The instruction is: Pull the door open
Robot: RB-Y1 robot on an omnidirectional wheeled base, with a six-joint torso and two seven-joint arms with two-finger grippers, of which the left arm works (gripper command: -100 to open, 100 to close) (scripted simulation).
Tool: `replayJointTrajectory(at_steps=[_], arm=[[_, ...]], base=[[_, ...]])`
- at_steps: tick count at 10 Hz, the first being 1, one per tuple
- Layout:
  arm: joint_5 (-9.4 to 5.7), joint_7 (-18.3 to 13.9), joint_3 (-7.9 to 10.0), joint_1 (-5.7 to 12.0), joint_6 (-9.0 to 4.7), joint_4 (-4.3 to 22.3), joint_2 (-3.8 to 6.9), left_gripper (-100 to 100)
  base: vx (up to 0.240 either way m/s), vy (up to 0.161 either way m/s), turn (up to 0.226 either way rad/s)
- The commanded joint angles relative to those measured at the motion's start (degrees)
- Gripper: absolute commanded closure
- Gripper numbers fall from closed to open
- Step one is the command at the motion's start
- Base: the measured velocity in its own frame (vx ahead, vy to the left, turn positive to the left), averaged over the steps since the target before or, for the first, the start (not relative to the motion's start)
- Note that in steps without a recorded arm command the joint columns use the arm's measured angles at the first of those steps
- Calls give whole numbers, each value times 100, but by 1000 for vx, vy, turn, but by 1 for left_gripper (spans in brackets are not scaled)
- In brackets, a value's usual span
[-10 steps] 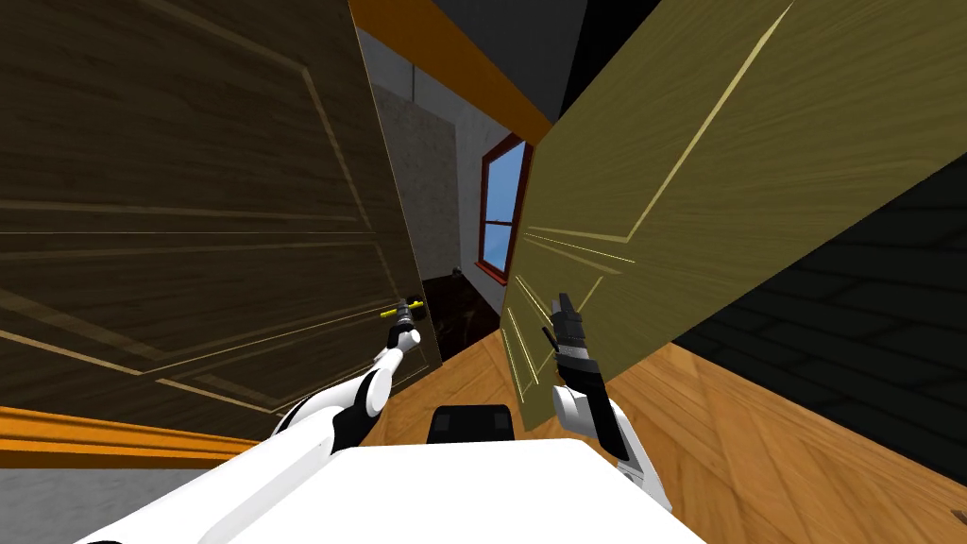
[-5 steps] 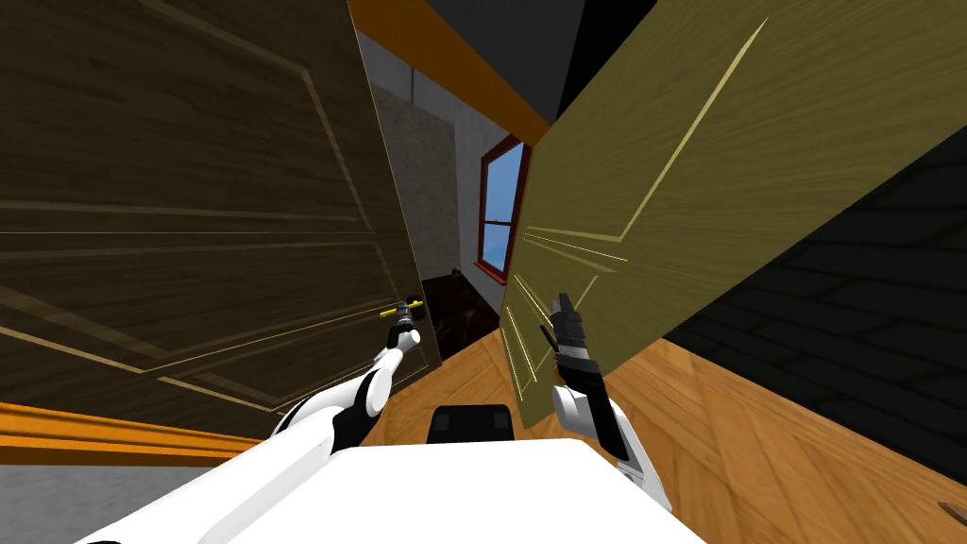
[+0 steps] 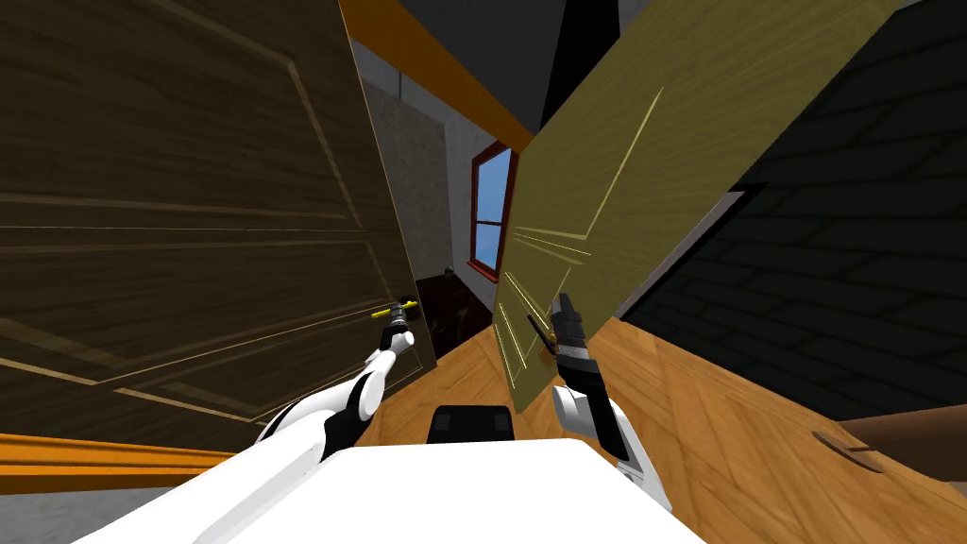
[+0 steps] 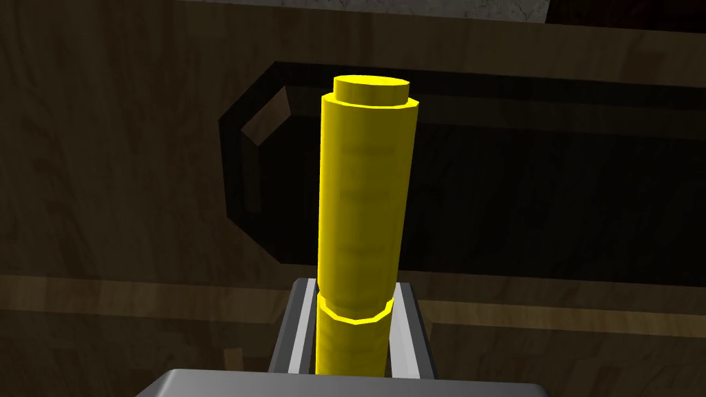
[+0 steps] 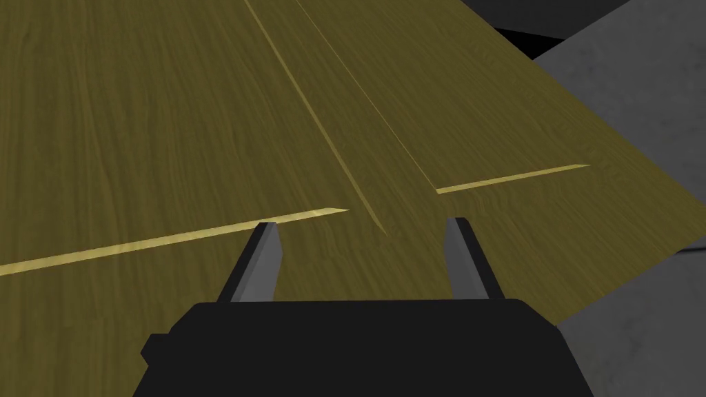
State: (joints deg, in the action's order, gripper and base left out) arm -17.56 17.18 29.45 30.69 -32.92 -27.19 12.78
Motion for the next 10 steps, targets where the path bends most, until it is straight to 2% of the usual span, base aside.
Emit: replayJointTrajectory(at_steps=[1, 5, 10], arm=[[55, -241, -158, -32, 37, 32, 67, 100], [122, -630, -353, -170, 80, 17, 305, 100], [207, -1123, -601, -350, 138, 0, 602, 100]], base=[[-135, -95, -175], [-100, -73, -90], [-87, -22, -51]])
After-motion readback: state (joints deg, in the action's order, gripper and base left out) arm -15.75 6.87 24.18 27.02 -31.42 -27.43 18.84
